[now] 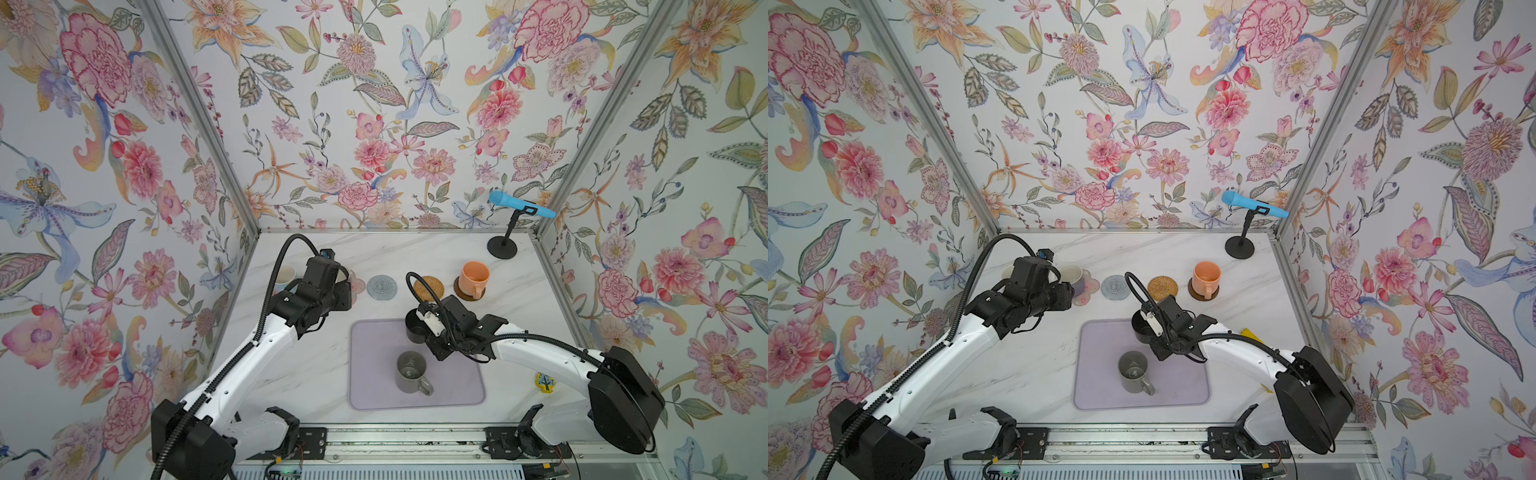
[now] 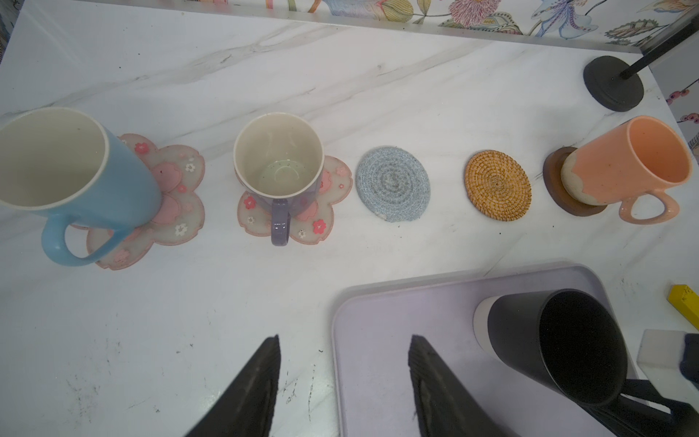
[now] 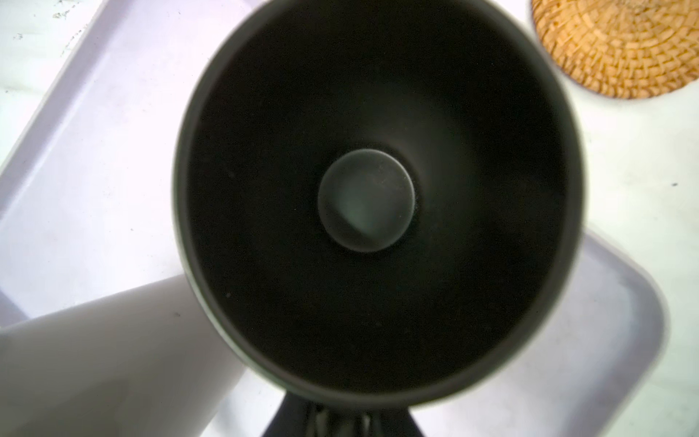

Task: Place cups on coasters
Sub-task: Pick up the cup from the tray.

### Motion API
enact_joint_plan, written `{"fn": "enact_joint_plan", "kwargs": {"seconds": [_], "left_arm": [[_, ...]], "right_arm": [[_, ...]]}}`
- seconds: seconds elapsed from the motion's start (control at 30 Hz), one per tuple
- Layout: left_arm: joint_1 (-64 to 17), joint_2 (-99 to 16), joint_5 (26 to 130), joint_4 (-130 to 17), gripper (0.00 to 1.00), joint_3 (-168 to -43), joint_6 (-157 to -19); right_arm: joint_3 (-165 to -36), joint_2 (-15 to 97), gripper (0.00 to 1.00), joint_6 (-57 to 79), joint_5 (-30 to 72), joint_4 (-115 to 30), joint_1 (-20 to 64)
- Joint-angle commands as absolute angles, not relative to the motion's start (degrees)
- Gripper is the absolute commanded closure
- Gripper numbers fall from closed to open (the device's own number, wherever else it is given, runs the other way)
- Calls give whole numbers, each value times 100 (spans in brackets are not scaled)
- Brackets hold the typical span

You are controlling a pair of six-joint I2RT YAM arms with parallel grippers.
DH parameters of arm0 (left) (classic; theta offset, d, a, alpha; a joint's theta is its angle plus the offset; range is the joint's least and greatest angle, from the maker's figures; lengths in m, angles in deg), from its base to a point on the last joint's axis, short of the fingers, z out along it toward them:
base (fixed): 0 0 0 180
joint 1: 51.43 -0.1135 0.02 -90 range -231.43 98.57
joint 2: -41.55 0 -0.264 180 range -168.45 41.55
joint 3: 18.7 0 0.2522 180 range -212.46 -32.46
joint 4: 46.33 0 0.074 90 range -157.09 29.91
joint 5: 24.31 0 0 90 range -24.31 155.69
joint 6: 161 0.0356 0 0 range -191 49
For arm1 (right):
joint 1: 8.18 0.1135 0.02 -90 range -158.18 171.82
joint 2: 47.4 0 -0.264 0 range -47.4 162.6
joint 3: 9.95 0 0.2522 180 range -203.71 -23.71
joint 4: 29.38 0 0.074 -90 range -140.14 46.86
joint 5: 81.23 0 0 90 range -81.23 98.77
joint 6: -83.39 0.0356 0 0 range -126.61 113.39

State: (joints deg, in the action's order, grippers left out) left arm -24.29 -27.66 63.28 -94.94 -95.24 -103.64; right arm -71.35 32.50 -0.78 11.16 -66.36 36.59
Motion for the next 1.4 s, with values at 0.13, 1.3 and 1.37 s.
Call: {"fn": "enact_joint_plan", "kwargs": {"seconds": [0.13, 1.3, 1.37], "left_arm": [[-2319, -2817, 6123, -9559, 41, -9461, -10525], [-2235, -3059, 6141, -9380, 40, -9363, -10720], [-2208, -3082, 6133, -9360, 40, -9354, -10729]], "right_arm": [[-7091, 2911, 100, 16, 937, -6462, 3666], [-6924, 2133, 100, 443, 210, -6226, 3407], [-6935, 2125, 100, 458, 202, -6183, 3367]]}}
